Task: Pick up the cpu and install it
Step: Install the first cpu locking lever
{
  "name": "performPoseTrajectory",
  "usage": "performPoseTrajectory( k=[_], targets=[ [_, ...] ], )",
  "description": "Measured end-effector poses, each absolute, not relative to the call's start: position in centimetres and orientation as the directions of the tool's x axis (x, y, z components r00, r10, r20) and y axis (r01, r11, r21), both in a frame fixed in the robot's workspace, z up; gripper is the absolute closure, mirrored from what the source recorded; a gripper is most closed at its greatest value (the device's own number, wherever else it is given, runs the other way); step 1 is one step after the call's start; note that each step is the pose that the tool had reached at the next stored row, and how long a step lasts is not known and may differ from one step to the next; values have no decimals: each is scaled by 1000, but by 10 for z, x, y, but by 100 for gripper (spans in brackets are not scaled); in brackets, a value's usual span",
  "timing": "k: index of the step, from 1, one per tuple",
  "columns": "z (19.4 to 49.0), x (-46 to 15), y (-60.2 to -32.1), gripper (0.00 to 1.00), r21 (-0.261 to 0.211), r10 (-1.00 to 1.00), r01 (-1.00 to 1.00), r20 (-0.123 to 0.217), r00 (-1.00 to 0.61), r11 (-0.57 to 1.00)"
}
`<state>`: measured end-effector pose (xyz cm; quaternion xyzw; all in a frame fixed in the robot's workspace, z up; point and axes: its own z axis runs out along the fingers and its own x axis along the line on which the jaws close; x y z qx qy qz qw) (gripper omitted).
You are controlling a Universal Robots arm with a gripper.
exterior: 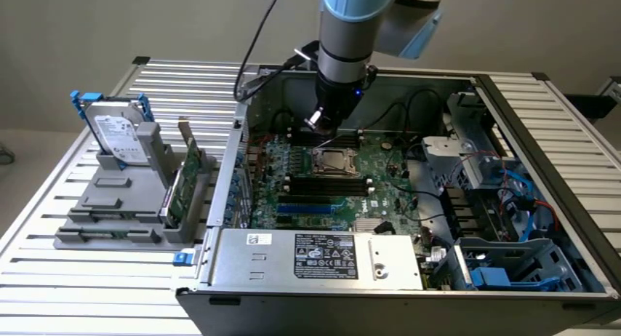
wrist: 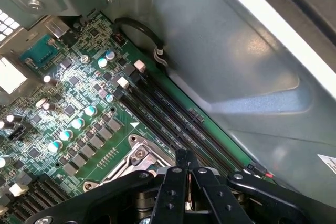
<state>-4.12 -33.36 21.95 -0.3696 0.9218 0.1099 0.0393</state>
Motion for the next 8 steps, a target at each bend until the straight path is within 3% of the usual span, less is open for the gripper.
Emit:
performPoseTrajectory(
  k=[8],
  targets=[
    [216, -41, -334, 89, 165, -672, -692, -163, -722, 703]
  ],
)
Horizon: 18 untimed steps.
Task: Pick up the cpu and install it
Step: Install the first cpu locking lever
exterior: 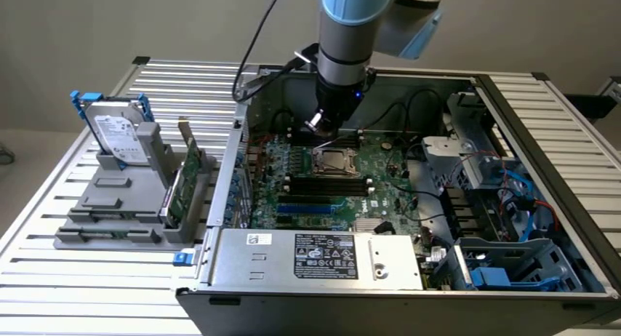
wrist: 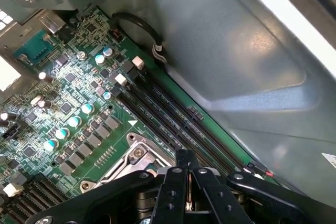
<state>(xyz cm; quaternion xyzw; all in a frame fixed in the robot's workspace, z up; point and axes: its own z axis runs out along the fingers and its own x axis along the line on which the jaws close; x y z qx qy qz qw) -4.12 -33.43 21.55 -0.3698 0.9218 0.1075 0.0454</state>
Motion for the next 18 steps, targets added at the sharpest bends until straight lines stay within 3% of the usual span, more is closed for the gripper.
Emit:
performPoseTrajectory(
  k=[18],
  targets=[
    [205, -40, -336, 89, 148, -671, -695, -180, -719, 704]
  ],
)
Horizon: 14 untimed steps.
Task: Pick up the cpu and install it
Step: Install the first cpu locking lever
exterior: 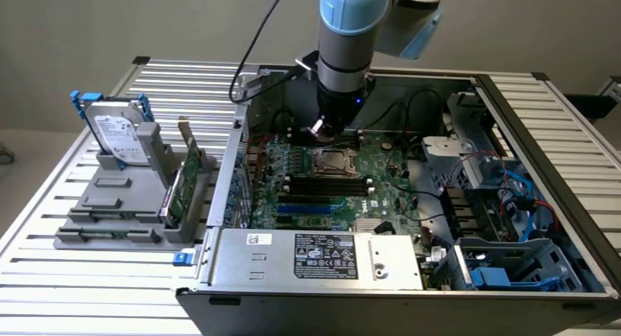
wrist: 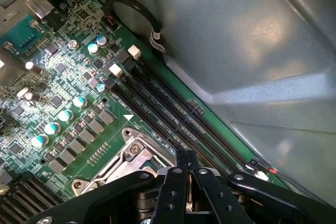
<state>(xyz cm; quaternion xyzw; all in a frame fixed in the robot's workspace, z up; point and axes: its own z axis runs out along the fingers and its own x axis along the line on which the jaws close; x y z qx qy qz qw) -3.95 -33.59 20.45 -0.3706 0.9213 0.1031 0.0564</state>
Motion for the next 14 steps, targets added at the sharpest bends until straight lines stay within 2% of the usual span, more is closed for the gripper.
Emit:
performPoseTrajectory(
  k=[14],
  targets=[
    [203, -39, -332, 89, 148, -671, -695, -181, -719, 704]
  ],
)
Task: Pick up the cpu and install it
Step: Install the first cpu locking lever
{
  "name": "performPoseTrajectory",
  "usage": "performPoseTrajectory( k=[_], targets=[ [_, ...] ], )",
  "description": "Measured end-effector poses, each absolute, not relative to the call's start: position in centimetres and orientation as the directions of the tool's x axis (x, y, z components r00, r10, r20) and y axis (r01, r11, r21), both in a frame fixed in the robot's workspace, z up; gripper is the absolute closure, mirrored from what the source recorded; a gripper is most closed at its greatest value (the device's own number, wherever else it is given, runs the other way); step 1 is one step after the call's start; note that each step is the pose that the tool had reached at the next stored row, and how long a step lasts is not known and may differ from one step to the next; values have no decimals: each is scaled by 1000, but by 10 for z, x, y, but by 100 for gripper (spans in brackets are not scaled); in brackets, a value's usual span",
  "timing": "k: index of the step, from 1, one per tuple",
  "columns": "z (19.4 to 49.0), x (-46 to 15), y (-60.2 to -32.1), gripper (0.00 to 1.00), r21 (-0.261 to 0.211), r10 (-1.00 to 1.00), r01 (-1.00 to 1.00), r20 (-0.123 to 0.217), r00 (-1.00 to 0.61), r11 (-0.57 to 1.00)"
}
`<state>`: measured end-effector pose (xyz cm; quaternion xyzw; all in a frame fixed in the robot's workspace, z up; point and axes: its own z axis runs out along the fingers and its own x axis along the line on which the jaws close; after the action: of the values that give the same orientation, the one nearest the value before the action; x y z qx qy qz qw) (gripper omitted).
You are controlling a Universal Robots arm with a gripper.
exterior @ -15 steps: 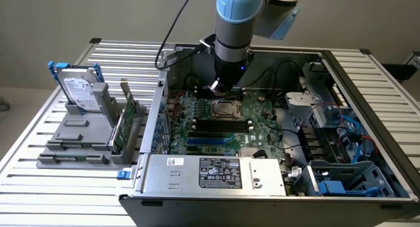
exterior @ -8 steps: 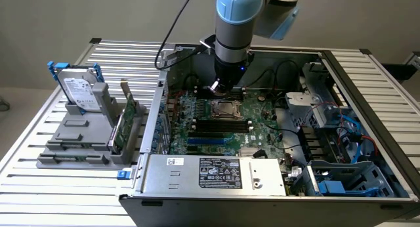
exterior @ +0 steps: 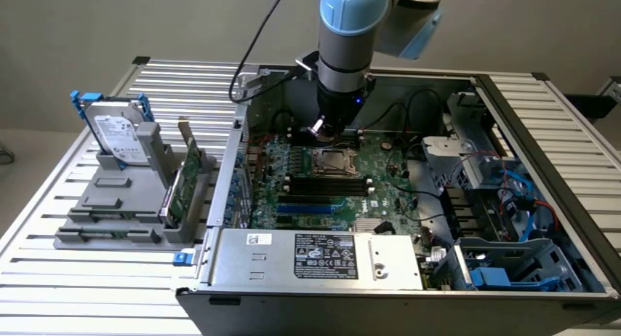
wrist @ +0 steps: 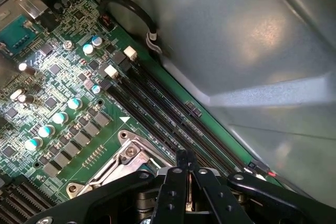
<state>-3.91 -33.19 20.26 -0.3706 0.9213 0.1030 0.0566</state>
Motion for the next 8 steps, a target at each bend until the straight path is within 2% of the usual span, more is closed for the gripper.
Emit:
performPoseTrajectory(
  k=[8],
  targets=[
    [202, -39, -331, 89, 148, -671, -695, -181, -719, 704]
  ],
)
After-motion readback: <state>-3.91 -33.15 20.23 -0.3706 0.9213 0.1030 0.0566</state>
